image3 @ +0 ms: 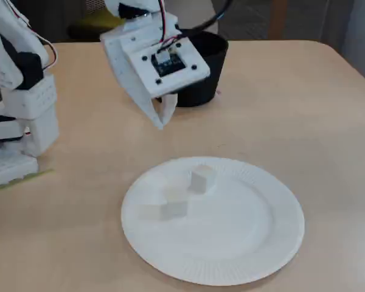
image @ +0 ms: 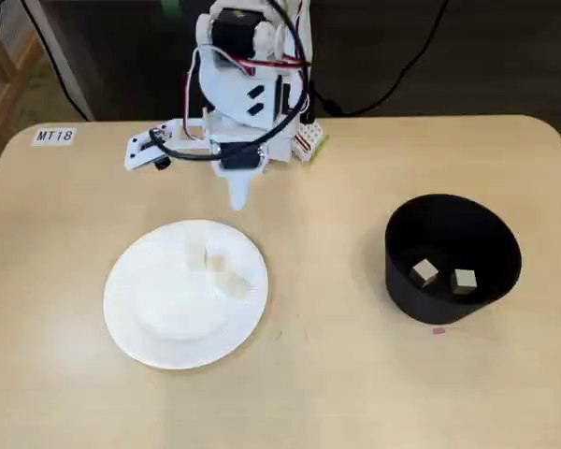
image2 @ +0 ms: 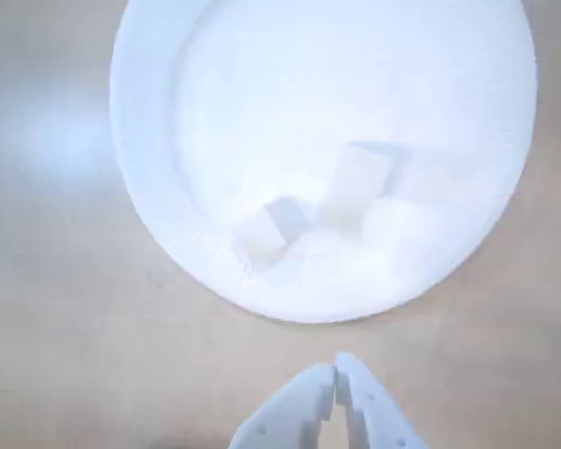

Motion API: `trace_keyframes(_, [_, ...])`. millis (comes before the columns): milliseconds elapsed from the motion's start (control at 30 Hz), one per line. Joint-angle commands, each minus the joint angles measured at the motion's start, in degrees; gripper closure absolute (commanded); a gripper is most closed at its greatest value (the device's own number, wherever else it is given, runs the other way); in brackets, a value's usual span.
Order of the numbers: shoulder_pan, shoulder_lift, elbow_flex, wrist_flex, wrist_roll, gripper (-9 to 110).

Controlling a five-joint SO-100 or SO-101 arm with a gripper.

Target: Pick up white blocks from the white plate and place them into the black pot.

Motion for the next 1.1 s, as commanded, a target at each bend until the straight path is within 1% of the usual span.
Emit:
trace_keyframes(0, [0.8,1.8,1.4,-4.7,-2.9,104])
trace_keyframes(233, [0.4,-1.0,2.2,-12.2,-12.5,104])
trace_keyframes(333, [-0.7,-2.9,2.8,-15.2,-16.6,102])
trace_keyframes(433, [-2.2,-4.8,3.2,-16.7,-19.3,95])
trace_keyframes(533, [-3.7,-6.7,3.5,-17.5,-20.7,82])
trace_keyframes(633, [-4.8,-8.5,3.6,-17.6,-20.9,79])
trace_keyframes(733, [-5.3,-10.0,3.6,-17.7,-21.0,80])
trace_keyframes(933, [-1.6,-14.2,2.8,-17.7,-21.4,83])
trace_keyframes(1067, [0.6,-15.3,2.3,-17.7,-21.8,82])
